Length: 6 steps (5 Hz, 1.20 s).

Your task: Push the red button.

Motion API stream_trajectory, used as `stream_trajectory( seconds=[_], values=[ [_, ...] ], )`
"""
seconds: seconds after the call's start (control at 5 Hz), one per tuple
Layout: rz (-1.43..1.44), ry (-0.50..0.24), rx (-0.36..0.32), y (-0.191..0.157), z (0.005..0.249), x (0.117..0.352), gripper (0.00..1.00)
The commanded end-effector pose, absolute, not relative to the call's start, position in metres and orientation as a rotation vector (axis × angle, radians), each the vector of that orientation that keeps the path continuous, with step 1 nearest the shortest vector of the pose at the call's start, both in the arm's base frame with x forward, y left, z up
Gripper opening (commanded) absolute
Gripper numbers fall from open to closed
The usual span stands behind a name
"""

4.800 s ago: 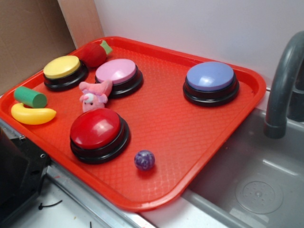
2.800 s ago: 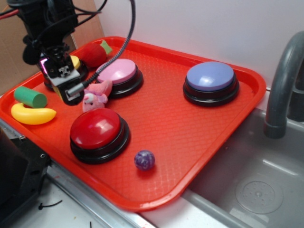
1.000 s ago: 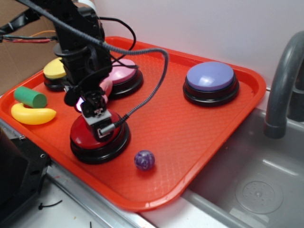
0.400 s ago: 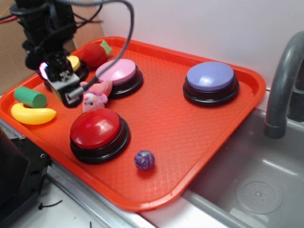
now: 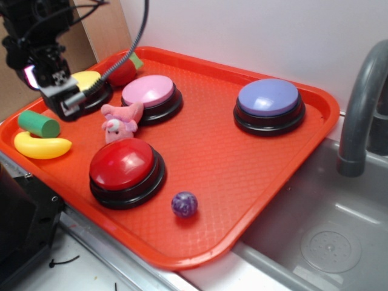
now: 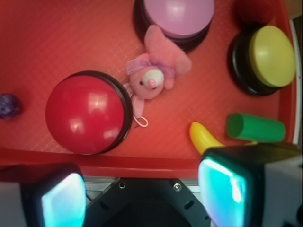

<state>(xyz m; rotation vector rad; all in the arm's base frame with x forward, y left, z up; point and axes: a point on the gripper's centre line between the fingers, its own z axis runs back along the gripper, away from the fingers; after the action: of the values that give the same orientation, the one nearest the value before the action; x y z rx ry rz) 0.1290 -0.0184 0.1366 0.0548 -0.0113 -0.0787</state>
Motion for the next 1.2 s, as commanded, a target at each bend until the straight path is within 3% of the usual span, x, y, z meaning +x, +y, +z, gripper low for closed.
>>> stream_trajectory(
  seconds=[0.0,0.4,1.0],
  values=[
    [-0.035,-0.061,0.067,-0.011,0.168,0.126,1.0],
    [0.006,0.001,0.067,0.0,0.186,0.128,1.0],
    [0.049,-0.021,0.064,0.009,0.216,0.132,1.0]
  ],
)
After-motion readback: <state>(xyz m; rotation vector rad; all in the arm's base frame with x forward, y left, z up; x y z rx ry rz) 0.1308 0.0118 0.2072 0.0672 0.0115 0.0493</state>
